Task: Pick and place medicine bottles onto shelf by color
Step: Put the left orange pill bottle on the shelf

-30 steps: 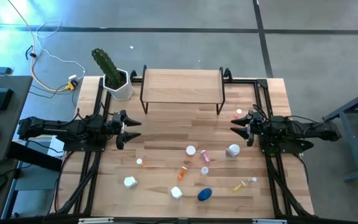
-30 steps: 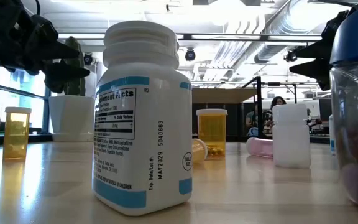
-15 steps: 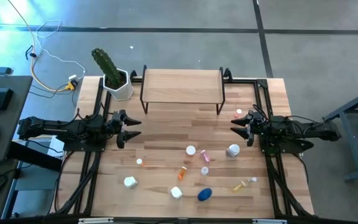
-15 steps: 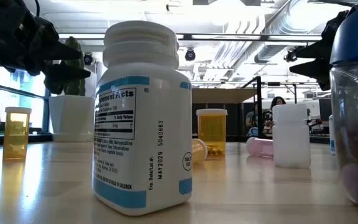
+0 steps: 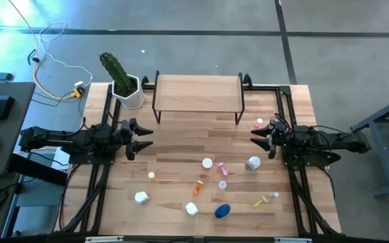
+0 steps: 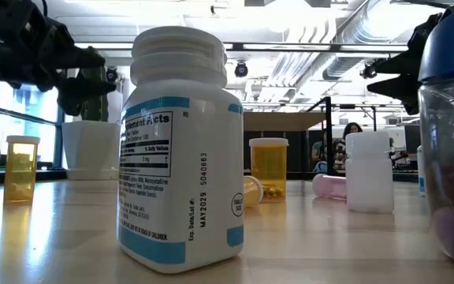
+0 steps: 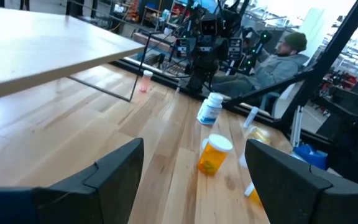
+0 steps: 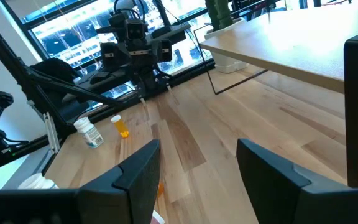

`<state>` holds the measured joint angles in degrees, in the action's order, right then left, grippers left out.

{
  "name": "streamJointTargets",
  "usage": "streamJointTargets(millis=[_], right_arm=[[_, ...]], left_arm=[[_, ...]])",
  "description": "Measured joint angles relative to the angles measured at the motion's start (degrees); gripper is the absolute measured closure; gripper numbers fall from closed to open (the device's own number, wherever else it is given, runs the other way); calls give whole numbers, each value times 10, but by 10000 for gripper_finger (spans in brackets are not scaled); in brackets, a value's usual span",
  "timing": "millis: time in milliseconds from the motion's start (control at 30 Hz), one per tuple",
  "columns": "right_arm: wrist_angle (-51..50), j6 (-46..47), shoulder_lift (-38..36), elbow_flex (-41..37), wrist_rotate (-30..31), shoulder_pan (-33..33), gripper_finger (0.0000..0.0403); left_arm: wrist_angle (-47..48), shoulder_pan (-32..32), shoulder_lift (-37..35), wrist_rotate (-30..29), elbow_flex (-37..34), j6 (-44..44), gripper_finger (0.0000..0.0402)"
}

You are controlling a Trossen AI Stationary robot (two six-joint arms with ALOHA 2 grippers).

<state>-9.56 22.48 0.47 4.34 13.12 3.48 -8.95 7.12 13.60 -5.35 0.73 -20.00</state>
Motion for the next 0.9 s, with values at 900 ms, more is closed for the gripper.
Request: streamJointTargets(millis=[900], right_arm=[[0, 0, 0, 0, 0, 0, 201]], left_arm=[[183, -18, 52, 137, 168, 54, 133]])
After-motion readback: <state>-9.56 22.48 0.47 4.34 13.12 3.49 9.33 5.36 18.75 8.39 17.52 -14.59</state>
